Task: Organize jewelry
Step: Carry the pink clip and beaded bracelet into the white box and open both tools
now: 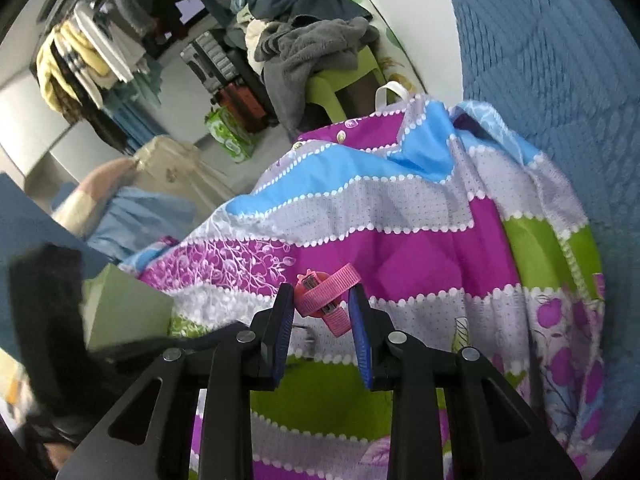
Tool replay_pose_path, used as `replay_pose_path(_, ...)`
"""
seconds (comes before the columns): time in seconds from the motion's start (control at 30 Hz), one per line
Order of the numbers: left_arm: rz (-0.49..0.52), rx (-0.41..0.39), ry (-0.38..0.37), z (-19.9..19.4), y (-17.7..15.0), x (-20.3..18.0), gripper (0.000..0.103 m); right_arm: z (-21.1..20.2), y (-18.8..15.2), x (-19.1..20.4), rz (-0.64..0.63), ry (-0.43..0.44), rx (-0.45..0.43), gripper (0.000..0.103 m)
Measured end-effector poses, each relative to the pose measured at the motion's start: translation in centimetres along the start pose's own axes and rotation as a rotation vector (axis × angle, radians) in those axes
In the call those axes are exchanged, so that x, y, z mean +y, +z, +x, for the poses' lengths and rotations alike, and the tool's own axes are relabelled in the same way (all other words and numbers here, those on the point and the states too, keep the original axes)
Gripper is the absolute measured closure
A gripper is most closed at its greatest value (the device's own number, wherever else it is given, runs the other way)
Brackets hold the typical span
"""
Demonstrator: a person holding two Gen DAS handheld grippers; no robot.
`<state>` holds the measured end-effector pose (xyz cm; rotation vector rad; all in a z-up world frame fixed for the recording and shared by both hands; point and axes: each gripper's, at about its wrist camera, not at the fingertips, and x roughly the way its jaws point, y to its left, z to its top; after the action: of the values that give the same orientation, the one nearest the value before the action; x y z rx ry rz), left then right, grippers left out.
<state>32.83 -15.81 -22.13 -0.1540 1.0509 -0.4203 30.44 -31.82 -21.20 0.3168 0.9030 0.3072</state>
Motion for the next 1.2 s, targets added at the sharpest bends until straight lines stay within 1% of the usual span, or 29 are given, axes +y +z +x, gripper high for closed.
replay_pose_path(0.07, 0.004, -0.023, 0.004, -1.7, 0.7, 0.3, 0.099, -0.6, 0.3, 1.2, -0.024, -0.025, -0.001, 0.078)
replay_pose_path(0.2, 0.012, -0.063, 0.018, -5.6, 1.7, 1.0, 0.099, -2.2, 1.8, 3.9, -0.054, -0.026, -0.031, 0.078)
replay_pose_path(0.37, -0.018, -0.134, 0.027, -11.0, 3.7, 2.8, 0.099, -4.5, 4.4, 8.7, -0.105, -0.018, -0.076, 0.078)
replay_pose_path(0.53, -0.032, -0.220, 0.045, -17.5, 5.1, 5.0, 0.099, -7.0, 6.6, 13.9, -0.173, -0.001, -0.124, 0.078)
replay_pose_path(0.73, -0.037, -0.285, 0.073, -23.9, 5.8, 7.9, 0.098, -8.7, 7.7, 19.5, -0.237, 0.019, -0.160, 0.078)
replay_pose_path(0.9, -0.041, -0.322, 0.101, -28.0, 5.5, 10.2, 0.098, -8.5, 7.3, 23.3, -0.276, 0.035, -0.157, 0.078)
replay_pose_path(1.03, -0.068, -0.333, 0.124, -30.3, 4.3, 13.2, 0.098, -7.1, 5.9, 26.1, -0.308, 0.051, -0.132, 0.078)
replay_pose_path(1.2, -0.113, -0.303, 0.143, -30.0, 1.6, 16.7, 0.098, -4.1, 2.5, 28.7, -0.356, 0.059, -0.057, 0.078)
